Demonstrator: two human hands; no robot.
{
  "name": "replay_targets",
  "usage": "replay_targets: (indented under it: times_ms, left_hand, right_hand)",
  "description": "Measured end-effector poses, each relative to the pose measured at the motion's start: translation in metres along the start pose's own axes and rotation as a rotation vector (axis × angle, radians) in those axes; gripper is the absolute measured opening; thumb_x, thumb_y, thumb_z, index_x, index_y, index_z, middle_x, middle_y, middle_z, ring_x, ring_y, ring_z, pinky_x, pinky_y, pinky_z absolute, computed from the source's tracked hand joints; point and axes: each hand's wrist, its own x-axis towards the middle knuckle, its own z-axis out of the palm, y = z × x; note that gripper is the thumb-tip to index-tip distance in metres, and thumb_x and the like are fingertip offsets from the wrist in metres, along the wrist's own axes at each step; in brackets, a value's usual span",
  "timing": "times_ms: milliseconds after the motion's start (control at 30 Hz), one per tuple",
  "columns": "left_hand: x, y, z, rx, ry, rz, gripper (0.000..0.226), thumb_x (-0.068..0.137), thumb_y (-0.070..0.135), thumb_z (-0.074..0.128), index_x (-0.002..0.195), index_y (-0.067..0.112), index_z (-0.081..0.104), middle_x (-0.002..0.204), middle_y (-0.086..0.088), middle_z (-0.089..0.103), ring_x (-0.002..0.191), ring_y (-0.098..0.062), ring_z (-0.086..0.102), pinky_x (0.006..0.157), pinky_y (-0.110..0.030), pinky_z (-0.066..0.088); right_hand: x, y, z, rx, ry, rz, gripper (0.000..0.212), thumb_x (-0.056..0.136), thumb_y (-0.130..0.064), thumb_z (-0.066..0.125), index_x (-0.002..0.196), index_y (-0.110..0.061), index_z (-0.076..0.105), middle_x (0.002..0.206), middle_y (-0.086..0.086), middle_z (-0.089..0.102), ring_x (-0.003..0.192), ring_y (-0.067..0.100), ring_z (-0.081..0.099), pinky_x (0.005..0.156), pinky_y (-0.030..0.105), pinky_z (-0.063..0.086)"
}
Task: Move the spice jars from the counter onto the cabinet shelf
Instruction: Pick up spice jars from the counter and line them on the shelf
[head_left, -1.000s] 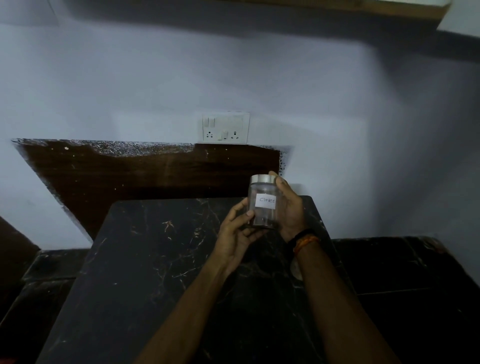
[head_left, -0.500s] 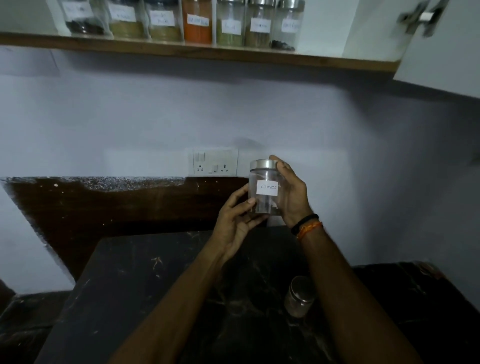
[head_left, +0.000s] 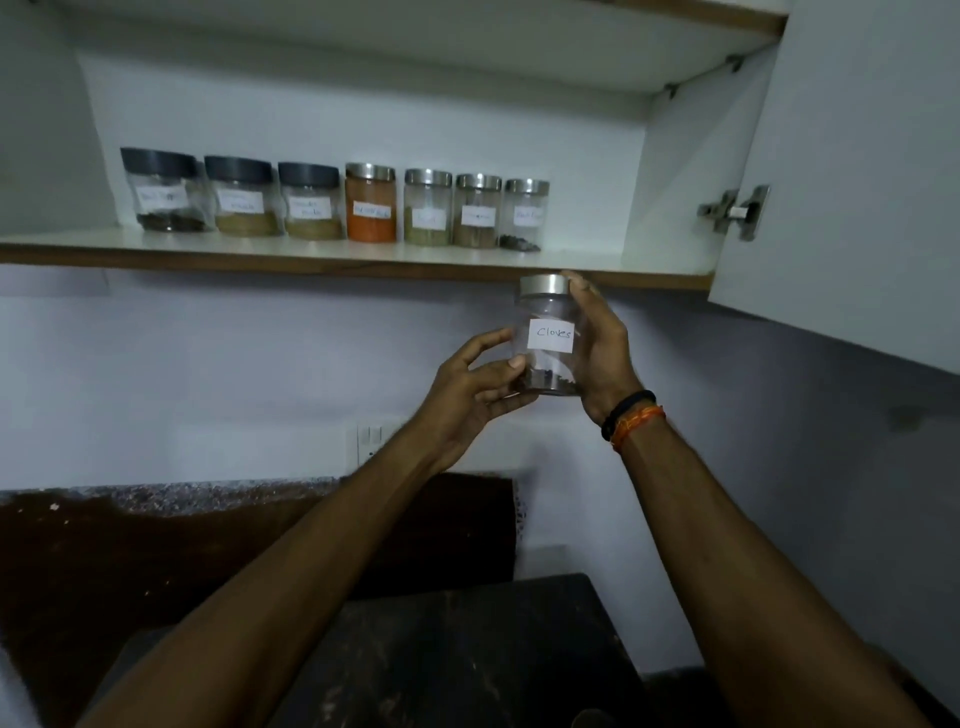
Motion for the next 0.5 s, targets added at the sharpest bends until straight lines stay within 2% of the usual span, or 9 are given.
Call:
replay_targets:
  times_ms: [100,200,300,333,433,500]
  left_hand:
    - [0.026,0.028,0.011,0.106,-0.043,0.042,0.050,0.092,0.010,0.068,0.139,0.013,0.052,0.121,-0.019,0.070,0.114,-0.037,0.067,0.101,-0.052,0.052]
    - [0.048,0.054,0.020,0.204,-0.088,0.067,0.046,0.093,0.011,0.067,0.136,0.018,0.055,0.120,-0.009,0.073,0.108,-0.028,0.071,0.092,-0.041,0.059]
    - [0.067,0.074,0.031,0.270,-0.093,0.070,0.045,0.094,0.017,0.068,0.137,0.018,0.054,0.102,0.000,0.076,0.090,-0.017,0.075,0.086,-0.037,0.059]
    - [0.073,0.080,0.034,0.294,-0.096,0.073,0.046,0.094,0.020,0.069,0.138,0.018,0.054,0.103,-0.001,0.075,0.089,-0.018,0.075,0.087,-0.039,0.059]
    - [0.094,0.095,0.042,0.371,-0.099,0.081,0.045,0.091,0.034,0.072,0.132,0.020,0.060,0.124,-0.014,0.067,0.105,-0.031,0.072,0.095,-0.048,0.057]
    - [0.107,0.103,0.045,0.397,-0.102,0.068,0.046,0.088,0.043,0.073,0.126,0.017,0.063,0.126,-0.015,0.067,0.106,-0.034,0.071,0.096,-0.052,0.056]
  right_hand:
    - [0.023,-0.025,-0.001,-0.033,0.001,-0.034,0.052,0.099,-0.046,0.052,0.136,-0.010,0.056,0.131,0.021,0.062,0.122,0.042,0.058,0.105,0.060,0.045]
    - [0.040,-0.042,-0.003,-0.070,0.017,-0.033,0.052,0.096,-0.050,0.055,0.134,-0.014,0.059,0.129,0.017,0.065,0.121,0.039,0.060,0.105,0.060,0.045]
    - [0.054,-0.052,-0.007,-0.049,0.047,-0.089,0.049,0.095,-0.047,0.059,0.130,-0.012,0.062,0.126,0.018,0.066,0.119,0.041,0.061,0.101,0.063,0.047]
    - [0.058,-0.055,-0.008,-0.043,0.055,-0.104,0.050,0.094,-0.048,0.059,0.129,-0.012,0.063,0.126,0.018,0.067,0.119,0.041,0.061,0.102,0.063,0.046]
    - [0.070,-0.063,-0.014,-0.048,0.072,-0.145,0.052,0.091,-0.052,0.060,0.127,-0.014,0.064,0.124,0.017,0.068,0.118,0.042,0.061,0.101,0.063,0.047]
    - [0.077,-0.066,-0.018,-0.069,0.083,-0.169,0.052,0.088,-0.053,0.062,0.125,-0.017,0.065,0.119,0.011,0.071,0.111,0.035,0.067,0.097,0.056,0.053]
